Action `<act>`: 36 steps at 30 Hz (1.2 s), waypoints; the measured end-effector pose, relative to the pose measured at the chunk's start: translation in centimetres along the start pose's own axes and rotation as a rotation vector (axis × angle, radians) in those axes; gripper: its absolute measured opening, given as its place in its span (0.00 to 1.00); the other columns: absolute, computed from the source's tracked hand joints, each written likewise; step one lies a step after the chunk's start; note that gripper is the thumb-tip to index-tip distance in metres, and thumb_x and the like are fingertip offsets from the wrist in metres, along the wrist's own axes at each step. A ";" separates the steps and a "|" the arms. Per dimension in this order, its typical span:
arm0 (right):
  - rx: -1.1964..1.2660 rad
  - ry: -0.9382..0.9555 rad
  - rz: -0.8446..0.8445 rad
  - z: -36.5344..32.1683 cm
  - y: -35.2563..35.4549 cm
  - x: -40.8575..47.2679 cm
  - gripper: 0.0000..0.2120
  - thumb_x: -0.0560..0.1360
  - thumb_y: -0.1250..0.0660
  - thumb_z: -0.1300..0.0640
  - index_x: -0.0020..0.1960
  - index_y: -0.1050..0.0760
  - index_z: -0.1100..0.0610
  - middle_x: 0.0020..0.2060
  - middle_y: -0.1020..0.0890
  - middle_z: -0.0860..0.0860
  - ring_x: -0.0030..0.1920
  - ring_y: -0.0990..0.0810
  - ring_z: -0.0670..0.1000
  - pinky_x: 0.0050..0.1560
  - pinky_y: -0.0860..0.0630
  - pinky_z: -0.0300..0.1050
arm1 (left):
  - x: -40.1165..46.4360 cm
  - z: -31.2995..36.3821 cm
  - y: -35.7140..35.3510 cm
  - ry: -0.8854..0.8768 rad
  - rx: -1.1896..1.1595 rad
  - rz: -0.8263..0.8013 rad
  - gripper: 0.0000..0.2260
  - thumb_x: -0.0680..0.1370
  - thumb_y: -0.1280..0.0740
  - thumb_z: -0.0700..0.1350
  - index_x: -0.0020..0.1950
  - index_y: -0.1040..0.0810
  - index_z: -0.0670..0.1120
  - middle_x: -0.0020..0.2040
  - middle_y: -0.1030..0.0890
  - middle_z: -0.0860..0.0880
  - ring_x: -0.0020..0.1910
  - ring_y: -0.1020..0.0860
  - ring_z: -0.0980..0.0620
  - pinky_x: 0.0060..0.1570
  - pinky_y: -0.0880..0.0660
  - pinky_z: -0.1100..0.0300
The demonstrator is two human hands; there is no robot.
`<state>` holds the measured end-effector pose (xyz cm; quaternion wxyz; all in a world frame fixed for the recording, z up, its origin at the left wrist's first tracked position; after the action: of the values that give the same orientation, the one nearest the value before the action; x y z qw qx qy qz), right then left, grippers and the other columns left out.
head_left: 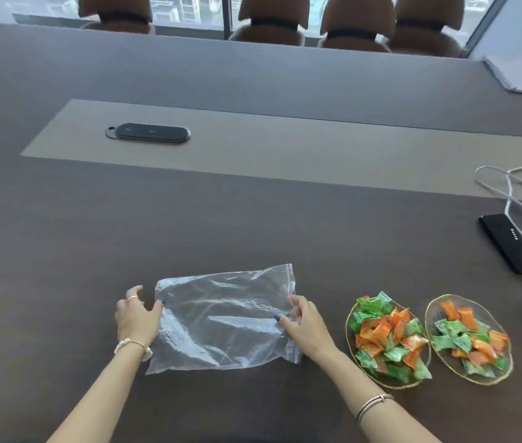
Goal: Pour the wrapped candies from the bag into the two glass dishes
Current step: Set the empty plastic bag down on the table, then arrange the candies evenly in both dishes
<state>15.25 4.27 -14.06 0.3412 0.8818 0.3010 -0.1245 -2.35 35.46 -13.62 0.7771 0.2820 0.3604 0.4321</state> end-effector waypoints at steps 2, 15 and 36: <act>0.039 0.031 0.024 0.1 1.4 -1.1 0.22 0.72 0.33 0.50 0.64 0.33 0.51 0.52 0.28 0.52 0.48 0.26 0.48 0.51 0.31 0.38 | -0.8 2.0 0.6 -0.034 0.004 0.078 0.25 0.72 0.31 0.43 0.67 0.32 0.41 0.61 0.30 0.32 0.64 0.35 0.34 0.62 0.36 0.43; 0.349 0.028 0.442 9.2 20.8 -9.3 0.14 0.72 0.31 0.54 0.57 0.28 0.46 0.47 0.23 0.50 0.46 0.23 0.45 0.43 0.27 0.31 | -22.4 24.0 -13.7 -0.630 -0.359 -0.457 0.10 0.75 0.34 0.41 0.50 0.26 0.56 0.49 0.27 0.49 0.49 0.25 0.56 0.49 0.29 0.68; -0.397 0.390 0.019 10.5 17.2 -5.0 0.29 0.68 0.31 0.45 0.66 0.32 0.51 0.59 0.27 0.52 0.60 0.31 0.54 0.62 0.29 0.48 | -28.2 21.2 -23.7 -0.320 -0.325 -0.351 0.07 0.78 0.40 0.42 0.48 0.24 0.52 0.50 0.22 0.49 0.51 0.23 0.54 0.45 0.28 0.65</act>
<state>21.72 -15.16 -10.65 0.4440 0.8078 0.3711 0.1122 15.43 -3.00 -10.07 0.9220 0.1516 0.2028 0.2931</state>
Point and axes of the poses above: each hand's wrist, its own x-axis towards the middle knuckle, its own y-axis out of the back of the hand, z = x × y, the point moved 9 cm from there along x, towards the middle knuckle
